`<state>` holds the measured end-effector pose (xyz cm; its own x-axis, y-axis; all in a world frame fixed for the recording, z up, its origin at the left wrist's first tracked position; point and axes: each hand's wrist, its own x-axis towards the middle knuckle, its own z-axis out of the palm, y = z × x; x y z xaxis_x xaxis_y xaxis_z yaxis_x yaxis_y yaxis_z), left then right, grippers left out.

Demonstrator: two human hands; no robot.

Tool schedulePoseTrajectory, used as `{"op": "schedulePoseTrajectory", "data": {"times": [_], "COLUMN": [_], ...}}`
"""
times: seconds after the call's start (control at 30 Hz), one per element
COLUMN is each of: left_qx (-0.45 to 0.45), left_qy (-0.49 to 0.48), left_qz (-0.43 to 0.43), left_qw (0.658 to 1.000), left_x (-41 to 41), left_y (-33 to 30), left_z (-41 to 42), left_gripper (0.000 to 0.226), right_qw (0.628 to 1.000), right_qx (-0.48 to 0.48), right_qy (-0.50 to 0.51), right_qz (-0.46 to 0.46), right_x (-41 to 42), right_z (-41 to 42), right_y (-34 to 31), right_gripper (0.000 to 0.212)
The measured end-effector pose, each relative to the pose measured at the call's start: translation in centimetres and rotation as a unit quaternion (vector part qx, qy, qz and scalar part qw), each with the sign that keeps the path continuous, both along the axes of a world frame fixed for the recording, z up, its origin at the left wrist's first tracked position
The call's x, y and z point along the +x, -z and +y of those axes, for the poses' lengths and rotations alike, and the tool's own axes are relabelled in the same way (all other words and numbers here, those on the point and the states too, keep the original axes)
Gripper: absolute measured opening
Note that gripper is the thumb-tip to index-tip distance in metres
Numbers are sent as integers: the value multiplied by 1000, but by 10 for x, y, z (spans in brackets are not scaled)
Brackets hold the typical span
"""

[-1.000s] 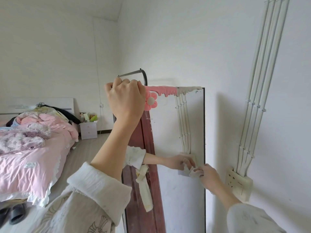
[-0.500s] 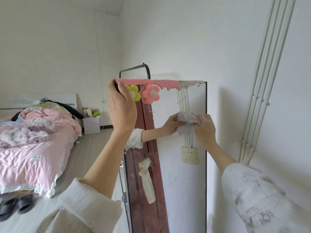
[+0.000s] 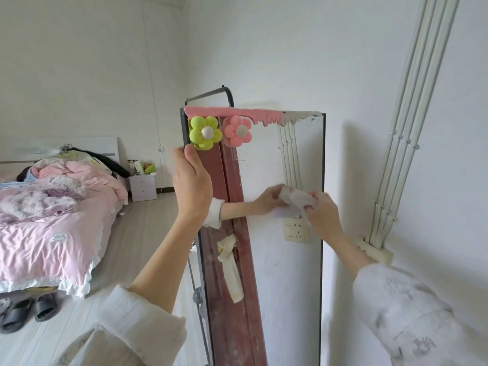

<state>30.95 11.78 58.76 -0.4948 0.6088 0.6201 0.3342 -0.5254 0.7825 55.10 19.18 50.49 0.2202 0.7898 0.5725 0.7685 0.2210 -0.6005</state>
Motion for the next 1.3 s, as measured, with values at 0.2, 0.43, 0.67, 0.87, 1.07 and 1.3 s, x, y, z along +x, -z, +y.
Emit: {"op": "schedulePoseTrajectory", "data": {"times": [0.2, 0.43, 0.67, 0.87, 1.07, 1.3], "left_qx": [-28, -7, 1, -4, -4, 0], "left_qy": [8, -29, -7, 5, 24, 33], "left_qz": [27, -3, 2, 16, 10, 6], "left_qw": [999, 1000, 1000, 1000, 1000, 999], "left_x": [-5, 4, 3, -1, -6, -6], "left_y": [5, 8, 13, 23, 22, 22], "left_z": [-3, -4, -3, -5, -2, -1], "left_gripper": [28, 26, 27, 32, 32, 31], "right_qw": [995, 991, 979, 987, 976, 975], "right_qx": [83, -44, -160, -22, 57, 9], "right_qy": [-45, -112, -111, -5, -101, -223], "right_qz": [29, 51, -61, 158, 186, 16], "right_x": [-20, -34, -16, -23, -60, -76], "right_z": [3, -17, -24, -14, -18, -60], "right_y": [-54, 63, 66, -19, -29, 63], "right_gripper": [21, 12, 23, 10, 18, 30]}}
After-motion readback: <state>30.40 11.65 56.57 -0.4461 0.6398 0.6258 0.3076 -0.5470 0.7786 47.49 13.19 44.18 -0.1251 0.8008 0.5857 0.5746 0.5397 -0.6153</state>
